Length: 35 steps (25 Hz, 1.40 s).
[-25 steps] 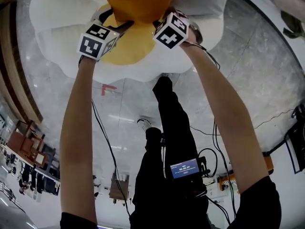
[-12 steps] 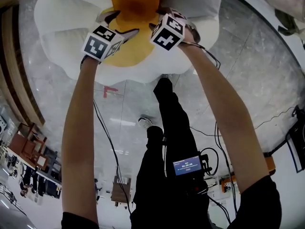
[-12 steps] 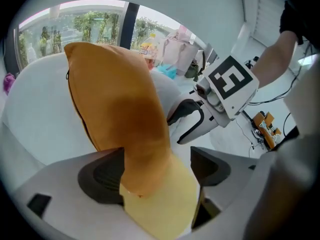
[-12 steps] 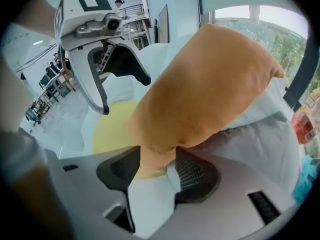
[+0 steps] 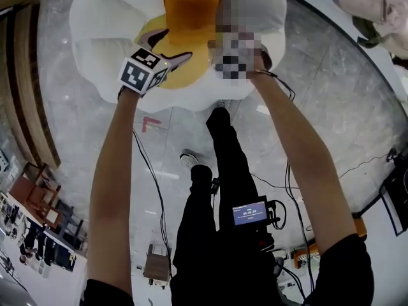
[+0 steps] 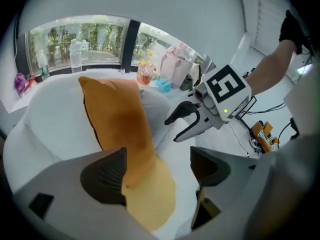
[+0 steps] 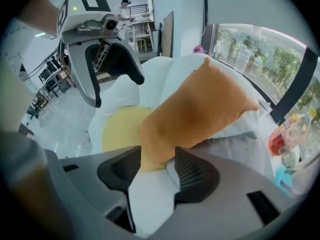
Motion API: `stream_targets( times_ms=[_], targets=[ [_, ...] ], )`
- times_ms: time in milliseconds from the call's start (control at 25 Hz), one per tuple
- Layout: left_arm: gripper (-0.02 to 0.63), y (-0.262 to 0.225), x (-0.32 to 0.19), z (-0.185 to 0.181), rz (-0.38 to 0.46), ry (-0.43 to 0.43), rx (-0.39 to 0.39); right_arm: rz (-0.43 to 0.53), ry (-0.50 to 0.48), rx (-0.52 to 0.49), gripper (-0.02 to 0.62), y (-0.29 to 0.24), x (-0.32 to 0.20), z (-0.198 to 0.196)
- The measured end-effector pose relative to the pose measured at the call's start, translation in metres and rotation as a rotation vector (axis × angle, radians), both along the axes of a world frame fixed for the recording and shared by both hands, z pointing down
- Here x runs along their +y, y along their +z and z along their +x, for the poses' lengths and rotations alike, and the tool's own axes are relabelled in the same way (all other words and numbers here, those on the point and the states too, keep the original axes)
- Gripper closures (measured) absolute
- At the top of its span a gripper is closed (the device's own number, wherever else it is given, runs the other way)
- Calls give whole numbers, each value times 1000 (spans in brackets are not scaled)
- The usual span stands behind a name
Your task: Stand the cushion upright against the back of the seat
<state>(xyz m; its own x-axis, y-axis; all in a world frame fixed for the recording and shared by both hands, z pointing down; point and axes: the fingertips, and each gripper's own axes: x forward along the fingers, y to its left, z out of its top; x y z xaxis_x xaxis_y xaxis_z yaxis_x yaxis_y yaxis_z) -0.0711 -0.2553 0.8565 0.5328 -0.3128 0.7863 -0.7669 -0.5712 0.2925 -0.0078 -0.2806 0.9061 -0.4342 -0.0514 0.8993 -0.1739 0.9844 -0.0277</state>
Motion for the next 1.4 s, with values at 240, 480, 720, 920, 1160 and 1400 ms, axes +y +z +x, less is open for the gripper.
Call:
stream_targets(
  times_ms=[240,480,720,920,1160,1400],
  targets=[
    [198,-68,39,7,20,-11,28,84,12,5,383,-77,14,14],
    [203,-157,104,8,33,-55,80,48,81,17,387,-154,85,33],
    [276,-218,145,-19,80,-62,41,121,135,27,394,-225,127,27],
    [337,-271,193,-32,112,-47,73,159,172,22,397,-281,181,11],
    [407,-333,255,-38,165,-64,172,212,162,-80,434,-351,254,-13],
    [486,-389,308,-52,269,-140,261,284,151,-177,454,-416,305,-39]
  ],
)
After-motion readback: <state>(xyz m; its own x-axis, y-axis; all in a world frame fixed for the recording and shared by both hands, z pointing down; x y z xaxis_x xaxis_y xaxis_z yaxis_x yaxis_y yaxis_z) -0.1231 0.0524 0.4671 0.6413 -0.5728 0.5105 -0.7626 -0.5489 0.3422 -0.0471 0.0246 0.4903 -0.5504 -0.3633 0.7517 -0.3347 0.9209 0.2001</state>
